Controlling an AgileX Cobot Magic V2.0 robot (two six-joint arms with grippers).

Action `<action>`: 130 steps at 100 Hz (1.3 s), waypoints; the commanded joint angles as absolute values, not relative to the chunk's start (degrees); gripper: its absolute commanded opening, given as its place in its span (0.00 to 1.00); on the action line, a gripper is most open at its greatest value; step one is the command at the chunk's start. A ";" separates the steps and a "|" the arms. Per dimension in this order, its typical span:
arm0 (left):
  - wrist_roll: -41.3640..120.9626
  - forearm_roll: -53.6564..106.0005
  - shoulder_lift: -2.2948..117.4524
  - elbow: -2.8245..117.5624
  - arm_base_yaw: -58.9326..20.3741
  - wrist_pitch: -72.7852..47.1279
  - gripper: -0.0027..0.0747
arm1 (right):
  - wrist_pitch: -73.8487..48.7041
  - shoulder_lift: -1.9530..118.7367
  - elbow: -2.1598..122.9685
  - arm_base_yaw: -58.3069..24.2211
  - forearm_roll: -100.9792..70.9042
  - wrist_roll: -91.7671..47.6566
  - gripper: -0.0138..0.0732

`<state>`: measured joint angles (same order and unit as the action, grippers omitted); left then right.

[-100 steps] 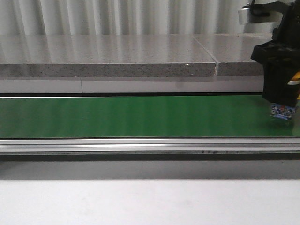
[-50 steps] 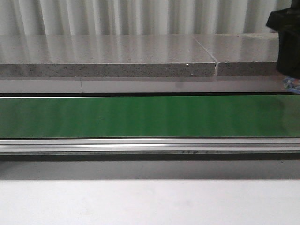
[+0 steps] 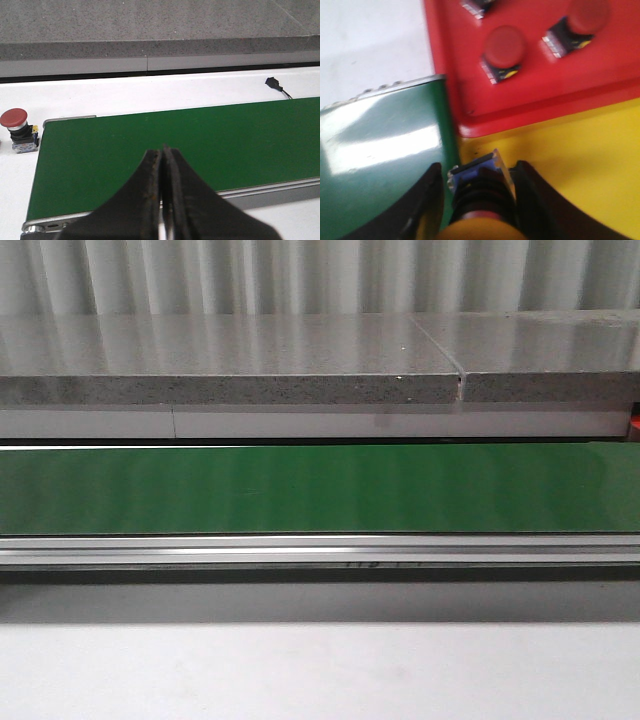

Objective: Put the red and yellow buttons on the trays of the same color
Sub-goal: 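Lower the yellow button into the yellow tray and open the right gripper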

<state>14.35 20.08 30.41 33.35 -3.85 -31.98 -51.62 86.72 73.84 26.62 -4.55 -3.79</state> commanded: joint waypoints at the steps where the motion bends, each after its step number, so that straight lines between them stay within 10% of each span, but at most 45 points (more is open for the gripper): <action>1: 14.48 21.39 30.55 34.89 -4.20 -28.30 0.01 | -47.00 84.18 75.14 30.95 -4.15 -1.66 0.27; 130: 14.48 21.39 30.55 34.89 -4.20 -28.30 0.01 | -33.27 100.04 68.69 41.31 -5.40 2.76 0.27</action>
